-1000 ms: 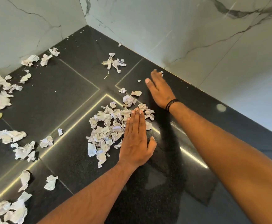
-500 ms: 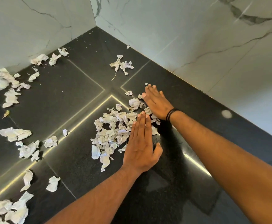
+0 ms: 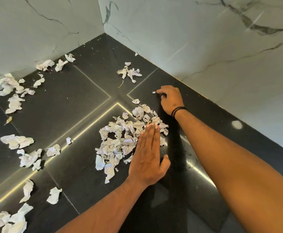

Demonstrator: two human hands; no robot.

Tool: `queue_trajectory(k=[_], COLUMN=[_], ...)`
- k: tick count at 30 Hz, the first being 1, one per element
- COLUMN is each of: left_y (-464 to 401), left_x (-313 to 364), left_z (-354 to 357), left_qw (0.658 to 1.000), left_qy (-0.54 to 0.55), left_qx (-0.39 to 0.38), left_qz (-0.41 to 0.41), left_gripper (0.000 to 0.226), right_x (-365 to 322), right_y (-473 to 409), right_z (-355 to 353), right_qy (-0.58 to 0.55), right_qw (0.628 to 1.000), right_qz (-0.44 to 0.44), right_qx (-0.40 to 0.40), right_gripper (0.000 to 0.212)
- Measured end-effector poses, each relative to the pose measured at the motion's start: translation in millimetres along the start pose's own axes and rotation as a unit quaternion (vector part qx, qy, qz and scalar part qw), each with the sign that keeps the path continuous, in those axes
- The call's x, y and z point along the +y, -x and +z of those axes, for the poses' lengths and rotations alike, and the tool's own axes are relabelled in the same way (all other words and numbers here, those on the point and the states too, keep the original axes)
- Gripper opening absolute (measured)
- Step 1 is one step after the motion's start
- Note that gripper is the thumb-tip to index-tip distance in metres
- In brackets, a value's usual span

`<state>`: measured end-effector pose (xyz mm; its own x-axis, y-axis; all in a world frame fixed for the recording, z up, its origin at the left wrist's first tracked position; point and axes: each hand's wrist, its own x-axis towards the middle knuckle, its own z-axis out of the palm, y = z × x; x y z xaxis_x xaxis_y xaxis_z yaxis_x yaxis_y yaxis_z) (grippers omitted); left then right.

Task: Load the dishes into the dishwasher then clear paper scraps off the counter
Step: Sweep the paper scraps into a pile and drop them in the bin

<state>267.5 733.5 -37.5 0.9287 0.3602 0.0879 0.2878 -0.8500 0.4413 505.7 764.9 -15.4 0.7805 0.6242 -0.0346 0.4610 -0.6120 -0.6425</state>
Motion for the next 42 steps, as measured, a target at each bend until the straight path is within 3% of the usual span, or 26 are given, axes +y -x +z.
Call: queue_trajectory(k=[4, 7, 12, 15, 17, 20, 25, 28, 33, 35, 38, 40, 42], left_y=[0.8, 0.8, -1.2, -1.4, -0.1, -0.7, 2.3, 3.3, -35.8, -79.0, -155.3, -206.6, -251.1], left_x=[-0.9, -2.3, 0.6, 1.5, 1.3, 1.6, 1.3, 1.2, -3.3, -13.2, -49.4, -84.3, -119.5], left_z=[2.6, 4.2, 3.8, 4.6, 3.8, 1.0, -3.4, -3.9, -24.7, -38.8, -51.2, -53.3, -56.6], left_qw=[1.0, 1.0, 0.999, 0.999, 0.999, 0.999, 0.998, 0.992, 0.946, 0.947, 0.956, 0.964, 0.972], left_qy=[0.008, 0.015, 0.017, 0.008, 0.01, 0.018, 0.049, 0.105, 0.271, 0.258, 0.221, 0.145, 0.069], left_qx=[0.006, 0.01, 0.018, 0.022, 0.019, 0.025, 0.032, 0.07, 0.177, 0.191, 0.193, 0.217, 0.191], left_qz=[0.007, 0.004, -0.02, -0.037, -0.041, -0.029, -0.008, 0.007, -0.014, -0.002, -0.007, -0.045, -0.12], left_gripper=[0.09, 0.092, 0.09, 0.09, 0.09, 0.093, 0.092, 0.086, 0.05, 0.033, 0.025, 0.029, 0.047], right_x=[-0.2, -7.4, -28.3, -36.4, -39.0, -42.0, -16.2, -11.5, -6.7, -3.3, -0.2, 0.3, -2.0], right_y=[-21.6, -18.9, -0.1, 8.8, 11.2, 1.4, -30.3, -29.0, -36.5, -42.2, -50.2, -52.0, -51.8], right_z=[20.6, 34.6, 49.8, 50.9, 43.3, 25.6, 27.1, 37.8, 41.9, 42.3, 44.6, 47.5, 50.7], right_qy=[-0.01, 0.03, 0.162, 0.133, 0.049, -0.07, 0.06, 0.065, 0.077, 0.072, 0.108, 0.123, 0.119], right_qw=[0.996, 0.996, 0.963, 0.955, 0.96, 0.981, 0.992, 0.994, 0.993, 0.994, 0.992, 0.988, 0.987], right_qz=[0.028, -0.027, -0.178, -0.18, -0.167, -0.134, -0.091, -0.092, -0.078, -0.064, -0.053, -0.059, -0.064], right_qx=[0.079, 0.084, -0.12, -0.197, -0.218, -0.118, -0.068, -0.01, 0.039, 0.056, 0.044, 0.067, 0.09], right_gripper=[0.03, 0.022, 0.042, 0.044, 0.041, 0.034, 0.04, 0.039, 0.038, 0.037, 0.037, 0.037, 0.037])
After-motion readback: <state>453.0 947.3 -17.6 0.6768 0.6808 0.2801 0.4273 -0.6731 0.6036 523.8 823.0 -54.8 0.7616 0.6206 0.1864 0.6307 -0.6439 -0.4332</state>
